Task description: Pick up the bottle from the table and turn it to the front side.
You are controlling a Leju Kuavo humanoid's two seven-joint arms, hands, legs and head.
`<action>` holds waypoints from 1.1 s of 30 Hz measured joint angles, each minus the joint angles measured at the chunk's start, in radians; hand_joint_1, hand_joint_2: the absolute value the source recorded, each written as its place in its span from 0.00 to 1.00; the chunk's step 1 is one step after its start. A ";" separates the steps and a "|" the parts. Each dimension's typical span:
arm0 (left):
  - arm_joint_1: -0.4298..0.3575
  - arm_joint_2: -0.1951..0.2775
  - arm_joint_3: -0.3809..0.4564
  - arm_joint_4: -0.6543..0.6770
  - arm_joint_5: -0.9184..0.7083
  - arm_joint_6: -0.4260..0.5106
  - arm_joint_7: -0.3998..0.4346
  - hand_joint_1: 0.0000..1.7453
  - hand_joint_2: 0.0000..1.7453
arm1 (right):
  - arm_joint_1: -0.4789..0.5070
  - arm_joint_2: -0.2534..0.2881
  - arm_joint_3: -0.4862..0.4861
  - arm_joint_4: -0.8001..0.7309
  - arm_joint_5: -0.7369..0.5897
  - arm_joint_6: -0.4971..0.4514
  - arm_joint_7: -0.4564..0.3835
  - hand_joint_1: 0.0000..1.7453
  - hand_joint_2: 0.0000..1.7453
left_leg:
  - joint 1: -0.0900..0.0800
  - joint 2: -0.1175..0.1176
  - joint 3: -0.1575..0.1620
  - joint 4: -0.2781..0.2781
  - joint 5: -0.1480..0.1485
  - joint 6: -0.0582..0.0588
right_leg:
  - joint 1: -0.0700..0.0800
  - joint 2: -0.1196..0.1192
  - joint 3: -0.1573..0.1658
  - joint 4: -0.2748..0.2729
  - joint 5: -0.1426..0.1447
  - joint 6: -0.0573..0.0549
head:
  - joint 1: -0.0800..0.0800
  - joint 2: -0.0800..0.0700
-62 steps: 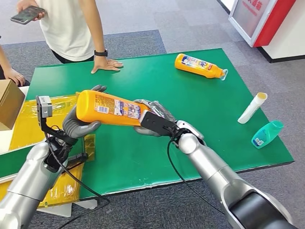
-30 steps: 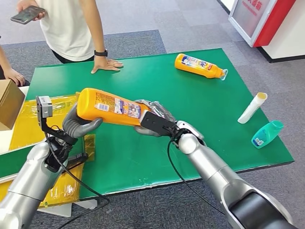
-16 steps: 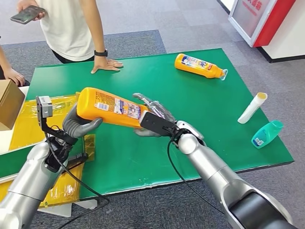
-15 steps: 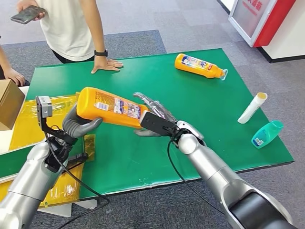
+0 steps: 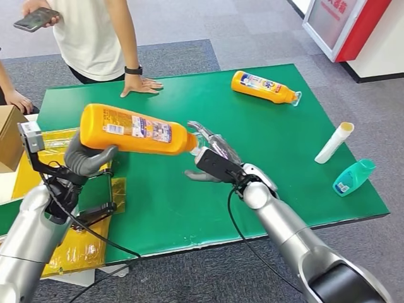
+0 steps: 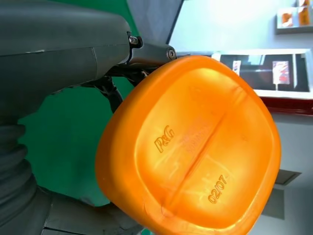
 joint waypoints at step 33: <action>-0.230 0.240 0.007 -0.149 -0.381 0.191 0.214 1.00 1.00 | 0.235 -0.059 -0.214 -0.122 0.004 -0.018 -0.016 0.00 1.00 | 0.000 0.000 -0.001 0.000 0.001 -0.001 | 0.000 0.000 -0.001 0.000 0.001 0.000 | 0.000 0.000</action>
